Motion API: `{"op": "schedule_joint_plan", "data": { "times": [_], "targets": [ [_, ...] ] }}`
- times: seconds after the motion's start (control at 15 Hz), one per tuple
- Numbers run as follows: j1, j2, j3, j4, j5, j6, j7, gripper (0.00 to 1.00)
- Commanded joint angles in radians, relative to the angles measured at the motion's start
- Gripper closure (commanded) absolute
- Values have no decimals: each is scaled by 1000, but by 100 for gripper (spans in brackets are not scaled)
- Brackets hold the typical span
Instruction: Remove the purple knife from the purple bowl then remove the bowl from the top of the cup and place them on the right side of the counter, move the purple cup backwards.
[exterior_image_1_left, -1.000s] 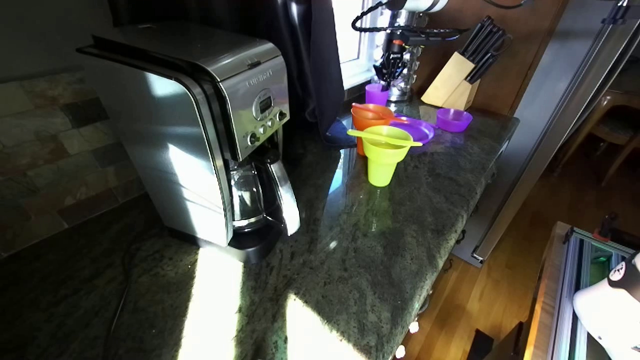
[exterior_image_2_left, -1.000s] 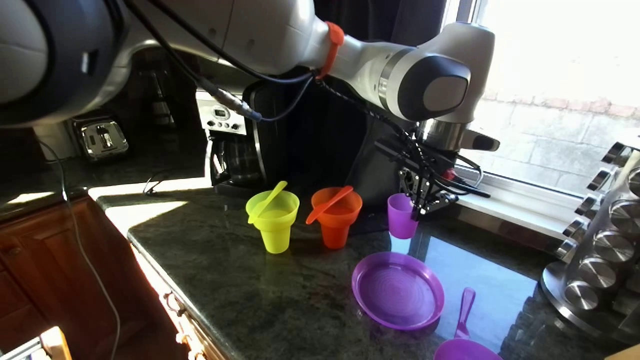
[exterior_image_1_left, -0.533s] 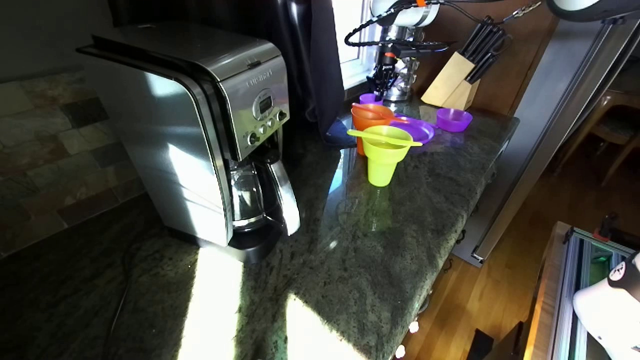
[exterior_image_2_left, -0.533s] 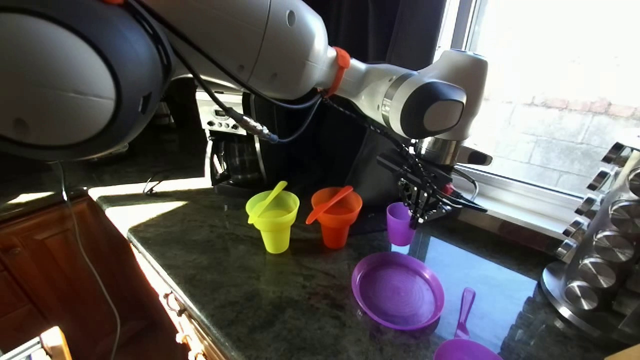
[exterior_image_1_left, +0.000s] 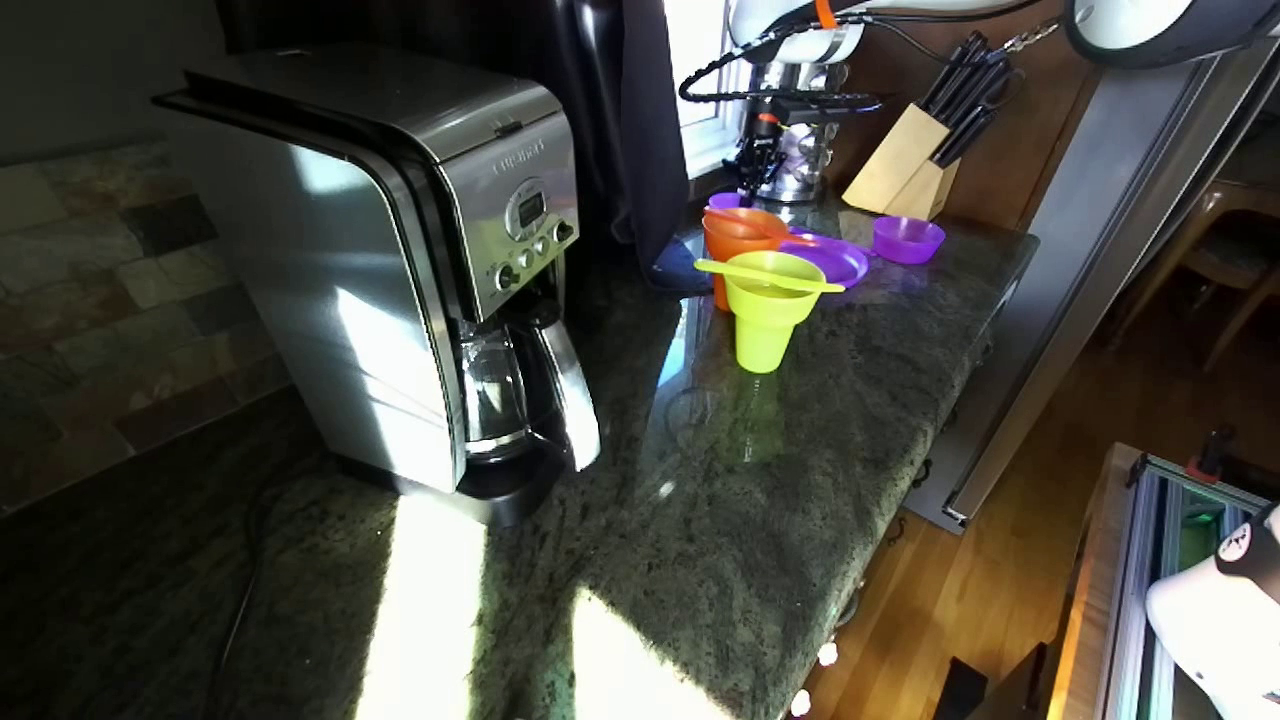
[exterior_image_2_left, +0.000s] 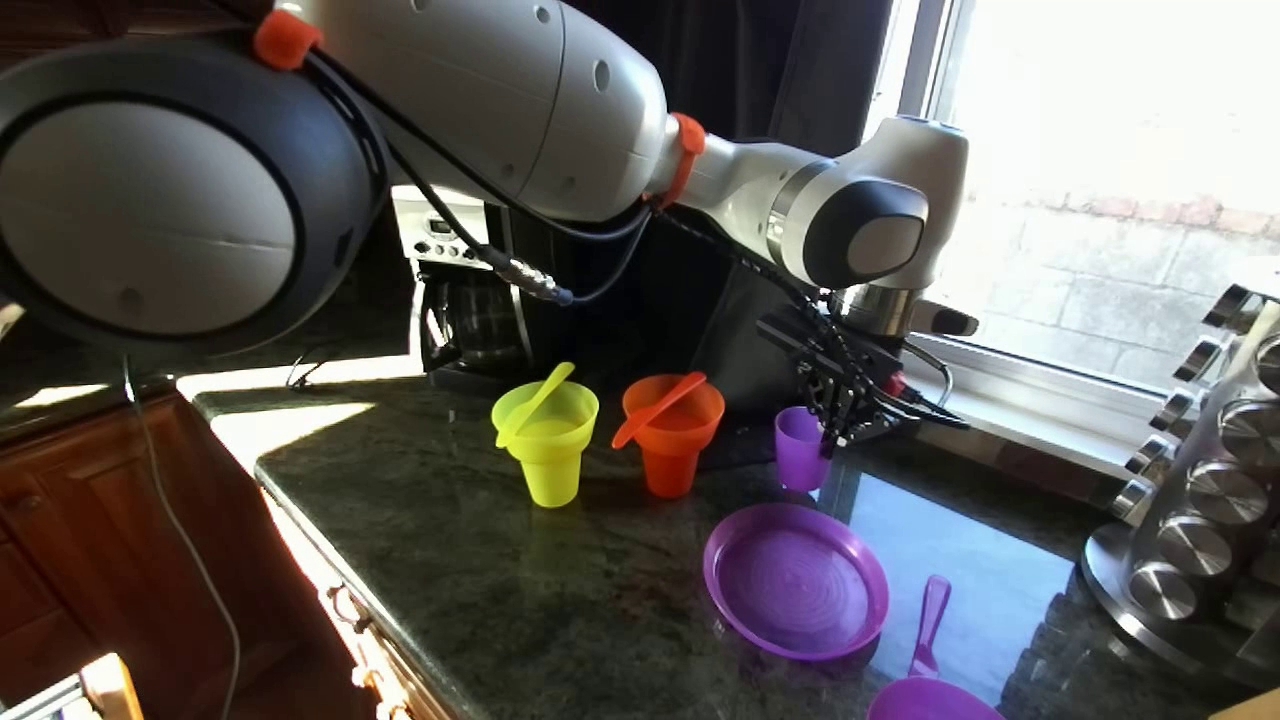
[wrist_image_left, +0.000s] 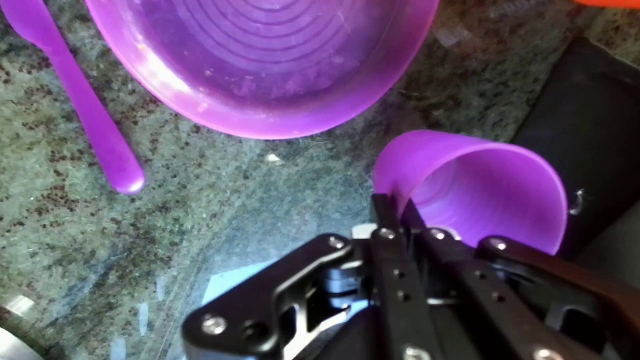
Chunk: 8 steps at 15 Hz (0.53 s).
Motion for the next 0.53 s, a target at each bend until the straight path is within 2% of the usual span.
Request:
{"op": "schedule_joint_plan", "data": {
  "times": [0.0, 0.47],
  "targets": [
    [-15, 40, 14, 61, -12, -40, 1, 99],
    [-13, 55, 12, 69, -18, -41, 5, 99]
  ]
}}
